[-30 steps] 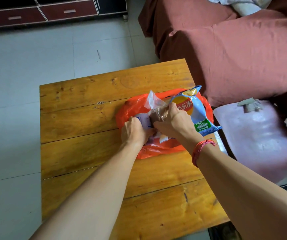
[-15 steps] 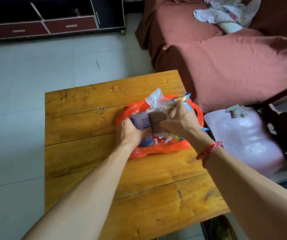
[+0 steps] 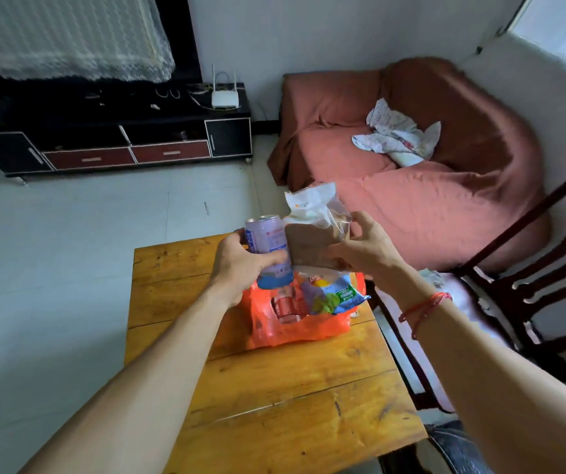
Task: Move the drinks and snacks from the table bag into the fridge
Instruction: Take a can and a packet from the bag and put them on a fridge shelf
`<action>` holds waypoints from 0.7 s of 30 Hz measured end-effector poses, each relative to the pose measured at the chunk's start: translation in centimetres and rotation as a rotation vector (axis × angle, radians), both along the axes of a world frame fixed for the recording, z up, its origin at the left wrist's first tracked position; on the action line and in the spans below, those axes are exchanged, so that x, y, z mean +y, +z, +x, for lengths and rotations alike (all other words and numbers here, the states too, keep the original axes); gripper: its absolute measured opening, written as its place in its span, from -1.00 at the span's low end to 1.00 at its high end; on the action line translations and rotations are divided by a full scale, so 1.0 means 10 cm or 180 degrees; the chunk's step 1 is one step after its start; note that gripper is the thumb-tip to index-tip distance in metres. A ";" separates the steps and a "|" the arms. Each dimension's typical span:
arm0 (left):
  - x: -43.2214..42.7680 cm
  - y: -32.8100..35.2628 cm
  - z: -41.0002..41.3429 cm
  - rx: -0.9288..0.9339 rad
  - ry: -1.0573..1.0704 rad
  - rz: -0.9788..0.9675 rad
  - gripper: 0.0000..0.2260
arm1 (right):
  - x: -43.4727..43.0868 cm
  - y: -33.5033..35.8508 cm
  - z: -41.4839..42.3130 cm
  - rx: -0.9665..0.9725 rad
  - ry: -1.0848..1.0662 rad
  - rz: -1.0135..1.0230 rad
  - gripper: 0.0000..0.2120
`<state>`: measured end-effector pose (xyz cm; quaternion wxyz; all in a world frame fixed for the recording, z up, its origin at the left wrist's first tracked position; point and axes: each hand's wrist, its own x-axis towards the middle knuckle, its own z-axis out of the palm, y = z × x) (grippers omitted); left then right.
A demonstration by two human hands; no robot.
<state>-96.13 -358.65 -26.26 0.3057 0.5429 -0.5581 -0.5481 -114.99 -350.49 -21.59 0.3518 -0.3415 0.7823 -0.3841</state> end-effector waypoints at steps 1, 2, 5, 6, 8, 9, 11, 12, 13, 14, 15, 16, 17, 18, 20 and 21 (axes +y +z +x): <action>0.02 0.17 0.07 0.0032 -0.0028 -0.0087 -0.60 | 0.04 0.14 0.03 -0.0097 0.0022 -0.0098 -0.44; 0.05 0.34 0.14 0.0053 -0.0054 -0.0183 -0.56 | 0.09 0.30 0.06 -0.0176 0.0057 -0.0188 -0.47; 0.13 0.83 0.37 0.0155 -0.0035 -0.0465 -0.54 | 0.18 0.72 0.14 -0.0319 0.0204 -0.0426 -0.54; 0.16 0.97 0.45 0.0202 -0.0024 -0.0540 -0.54 | 0.20 0.83 0.17 -0.0346 0.0233 -0.0491 -0.54; 0.20 1.23 0.60 0.0272 -0.0040 -0.0681 -0.53 | 0.23 1.04 0.23 -0.0423 0.0303 -0.0632 -0.55; 0.22 1.35 0.67 0.0312 -0.0050 -0.0735 -0.53 | 0.24 1.14 0.26 -0.0475 0.0340 -0.0703 -0.55; 0.25 1.58 0.81 0.0398 -0.0042 -0.0842 -0.52 | 0.26 1.34 0.34 -0.0587 0.0434 -0.0852 -0.55; 0.27 1.69 0.87 0.0439 -0.0035 -0.0896 -0.53 | 0.27 1.44 0.37 -0.0611 0.0493 -0.0936 -0.55; 0.29 1.79 0.94 0.0466 -0.0019 -0.0948 -0.54 | 0.28 1.53 0.40 -0.0648 0.0557 -0.1015 -0.55; 0.31 1.89 1.01 0.0490 0.0003 -0.1002 -0.55 | 0.29 1.63 0.44 -0.0673 0.0624 -0.1076 -0.56; 0.34 1.98 1.08 0.0516 0.0025 -0.1048 -0.55 | 0.29 1.71 0.47 -0.0693 0.0701 -0.1133 -0.57; 0.36 2.07 1.15 0.0545 0.0047 -0.1091 -0.54 | 0.30 1.79 0.50 -0.0694 0.0779 -0.1185 -0.58; 0.38 2.16 1.22 0.0571 0.0063 -0.1137 -0.53 | 0.30 1.87 0.53 -0.0690 0.0856 -0.1243 -0.59; 0.40 2.25 1.28 0.0590 0.0070 -0.1188 -0.52 | 0.30 1.95 0.55 -0.0678 0.0939 -0.1298 -0.59; 0.45 2.43 1.41 0.0607 0.0070 -0.1315 -0.52 | 0.30 2.11 0.62 -0.0698 0.1094 -0.1402 -0.58; 0.47 2.51 1.47 0.0611 0.0069 -0.1383 -0.53 | 0.29 2.18 0.65 -0.0738 0.1153 -0.1445 -0.58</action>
